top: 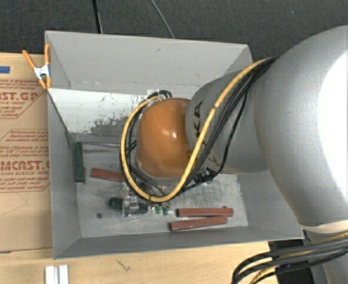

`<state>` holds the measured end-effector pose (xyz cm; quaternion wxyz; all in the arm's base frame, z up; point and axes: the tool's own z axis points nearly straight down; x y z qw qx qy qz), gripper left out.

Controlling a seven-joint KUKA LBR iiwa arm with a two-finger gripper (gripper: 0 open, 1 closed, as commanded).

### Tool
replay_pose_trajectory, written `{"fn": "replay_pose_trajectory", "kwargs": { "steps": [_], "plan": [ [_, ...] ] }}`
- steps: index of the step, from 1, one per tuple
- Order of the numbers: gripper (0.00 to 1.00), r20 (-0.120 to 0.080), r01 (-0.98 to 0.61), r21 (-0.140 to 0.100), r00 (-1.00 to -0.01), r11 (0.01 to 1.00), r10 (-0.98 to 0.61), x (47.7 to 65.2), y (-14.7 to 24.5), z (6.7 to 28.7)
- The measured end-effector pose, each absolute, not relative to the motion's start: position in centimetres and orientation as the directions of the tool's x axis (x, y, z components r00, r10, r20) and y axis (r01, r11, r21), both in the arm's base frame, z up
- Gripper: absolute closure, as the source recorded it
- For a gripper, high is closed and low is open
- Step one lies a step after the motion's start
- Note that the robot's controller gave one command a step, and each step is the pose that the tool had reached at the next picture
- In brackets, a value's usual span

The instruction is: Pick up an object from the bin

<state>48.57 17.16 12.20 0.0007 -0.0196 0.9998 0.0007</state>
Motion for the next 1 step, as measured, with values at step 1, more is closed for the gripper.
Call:
{"fn": "replay_pose_trajectory", "kwargs": {
  "steps": [1],
  "plan": [
    [1.00,0.003,-0.039,0.000,-0.999,0.999,-0.039,48.43,17.13,13.65]
  ]
}}
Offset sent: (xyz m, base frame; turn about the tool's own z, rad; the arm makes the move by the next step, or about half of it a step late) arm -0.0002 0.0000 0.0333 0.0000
